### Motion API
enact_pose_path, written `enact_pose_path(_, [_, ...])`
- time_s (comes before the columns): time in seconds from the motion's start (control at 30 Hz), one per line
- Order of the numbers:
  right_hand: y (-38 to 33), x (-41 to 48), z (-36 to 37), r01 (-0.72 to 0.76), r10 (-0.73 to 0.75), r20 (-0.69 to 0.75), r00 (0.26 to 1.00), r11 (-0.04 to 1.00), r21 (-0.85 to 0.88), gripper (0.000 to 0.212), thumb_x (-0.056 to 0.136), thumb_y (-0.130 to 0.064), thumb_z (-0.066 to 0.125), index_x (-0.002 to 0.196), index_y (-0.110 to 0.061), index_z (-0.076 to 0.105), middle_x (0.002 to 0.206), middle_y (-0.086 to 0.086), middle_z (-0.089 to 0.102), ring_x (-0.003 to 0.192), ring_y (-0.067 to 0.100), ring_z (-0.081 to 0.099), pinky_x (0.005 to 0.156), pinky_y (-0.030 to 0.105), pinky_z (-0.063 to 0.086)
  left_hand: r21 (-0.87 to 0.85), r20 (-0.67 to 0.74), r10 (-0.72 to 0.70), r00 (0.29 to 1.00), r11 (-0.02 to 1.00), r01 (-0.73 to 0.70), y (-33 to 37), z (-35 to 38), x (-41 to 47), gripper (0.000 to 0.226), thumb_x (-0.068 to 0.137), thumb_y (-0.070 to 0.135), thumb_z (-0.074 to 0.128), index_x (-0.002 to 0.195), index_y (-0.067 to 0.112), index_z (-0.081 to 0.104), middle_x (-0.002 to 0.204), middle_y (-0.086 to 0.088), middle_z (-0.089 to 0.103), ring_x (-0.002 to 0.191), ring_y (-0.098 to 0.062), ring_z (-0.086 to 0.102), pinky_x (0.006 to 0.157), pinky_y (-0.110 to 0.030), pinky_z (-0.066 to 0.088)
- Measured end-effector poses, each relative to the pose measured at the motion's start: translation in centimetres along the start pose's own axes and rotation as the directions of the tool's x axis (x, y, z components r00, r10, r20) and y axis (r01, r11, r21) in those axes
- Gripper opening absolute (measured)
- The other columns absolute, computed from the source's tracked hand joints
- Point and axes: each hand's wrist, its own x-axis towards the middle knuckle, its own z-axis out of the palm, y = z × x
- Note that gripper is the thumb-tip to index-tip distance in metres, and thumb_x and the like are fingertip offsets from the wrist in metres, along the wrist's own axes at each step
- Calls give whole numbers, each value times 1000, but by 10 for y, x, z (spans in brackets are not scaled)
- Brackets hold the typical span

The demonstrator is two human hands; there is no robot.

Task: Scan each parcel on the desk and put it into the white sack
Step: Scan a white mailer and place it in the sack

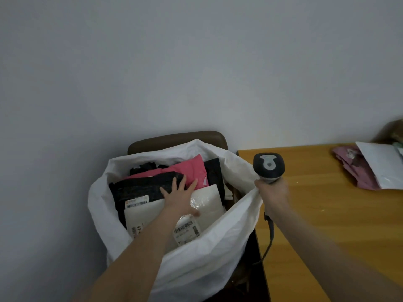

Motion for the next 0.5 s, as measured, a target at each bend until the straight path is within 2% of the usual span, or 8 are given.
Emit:
enact_pose_path(0.1, [-9, 1, -12, 39, -36, 39, 999, 996, -75, 14, 84, -13, 67, 81, -11, 53, 69, 3, 52, 74, 25, 54, 63, 32, 41, 31, 17, -9, 1000, 999, 9, 1, -3, -7, 113, 71, 62, 70, 151, 37, -5, 160, -5, -11, 146, -34, -7, 109, -68, 8])
enact_pose_path(0.17, [-21, 7, -21, 87, -82, 59, 995, 992, -93, 21, 83, -14, 66, 70, -14, 49, 64, 3, 49, 62, 22, 50, 55, 28, 37, -12, -74, -33, 997, 999, 32, 0, -15, -11, 102, 75, 60, 67, 152, 29, 7, 160, -7, 3, 146, -32, 5, 111, -63, 15])
enact_pose_path(0.23, [-38, 13, -26, 136, -124, 93, 988, 980, -147, 23, 84, -18, 65, 68, -15, 48, 61, 2, 47, 55, 17, 44, 49, 25, 31, -38, -196, -40, 980, 999, 33, -1, -30, -12, 87, 80, 58, 62, 148, 21, 23, 156, -9, 20, 143, -30, 21, 110, -56, 25])
enact_pose_path(0.37, [-71, 32, -9, 230, -165, 204, 965, 907, -352, 11, 82, -20, 64, 82, -14, 55, 76, 5, 60, 70, 21, 57, 55, 27, 41, -101, -382, -76, 921, 994, 40, -11, -65, 2, 61, 89, 52, 55, 137, 18, 43, 140, -8, 43, 127, -26, 44, 98, -43, 41])
enact_pose_path(0.5, [-86, 58, 31, 264, -128, 266, 955, 773, -576, 8, 84, -18, 60, 84, -16, 53, 81, 3, 59, 76, 22, 60, 55, 26, 41, -155, -375, -148, 915, 983, 95, -35, -92, 49, 57, 93, 49, 49, 137, 14, 42, 136, -11, 44, 126, -29, 43, 98, -45, 39])
